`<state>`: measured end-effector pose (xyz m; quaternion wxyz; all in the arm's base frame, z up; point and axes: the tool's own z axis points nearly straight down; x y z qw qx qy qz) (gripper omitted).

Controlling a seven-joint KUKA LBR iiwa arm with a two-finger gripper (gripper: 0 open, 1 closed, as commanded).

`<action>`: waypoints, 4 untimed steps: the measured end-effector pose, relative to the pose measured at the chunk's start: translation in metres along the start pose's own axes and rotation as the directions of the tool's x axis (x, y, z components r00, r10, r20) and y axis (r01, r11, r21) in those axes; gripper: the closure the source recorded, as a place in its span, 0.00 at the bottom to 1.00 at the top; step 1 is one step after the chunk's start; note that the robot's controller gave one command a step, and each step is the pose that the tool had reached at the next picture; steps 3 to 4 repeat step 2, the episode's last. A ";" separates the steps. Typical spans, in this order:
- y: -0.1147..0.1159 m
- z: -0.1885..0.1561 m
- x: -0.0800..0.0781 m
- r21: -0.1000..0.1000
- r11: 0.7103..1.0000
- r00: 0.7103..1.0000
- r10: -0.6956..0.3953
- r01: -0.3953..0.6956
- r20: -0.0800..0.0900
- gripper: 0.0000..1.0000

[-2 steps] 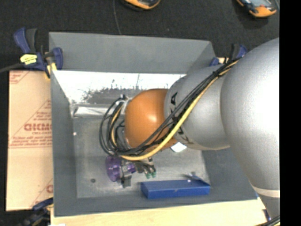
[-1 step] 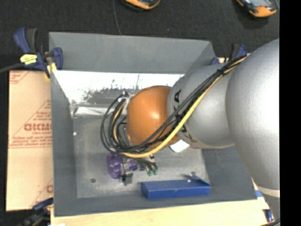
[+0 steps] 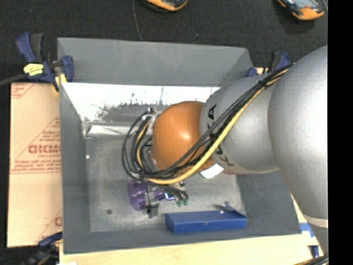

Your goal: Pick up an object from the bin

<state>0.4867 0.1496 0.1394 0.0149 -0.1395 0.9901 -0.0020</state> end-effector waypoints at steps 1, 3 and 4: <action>-0.012 -0.005 0.003 0.000 0.998 0.998 -0.055 0.055 -0.001 1.00; -0.017 -0.078 0.016 0.000 1.000 1.000 -0.027 0.027 -0.003 1.00; -0.017 -0.078 0.016 0.000 1.000 1.000 -0.027 0.027 -0.003 1.00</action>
Offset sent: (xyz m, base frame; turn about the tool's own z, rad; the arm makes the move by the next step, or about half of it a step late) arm -0.0142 -0.0217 0.0851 -0.0215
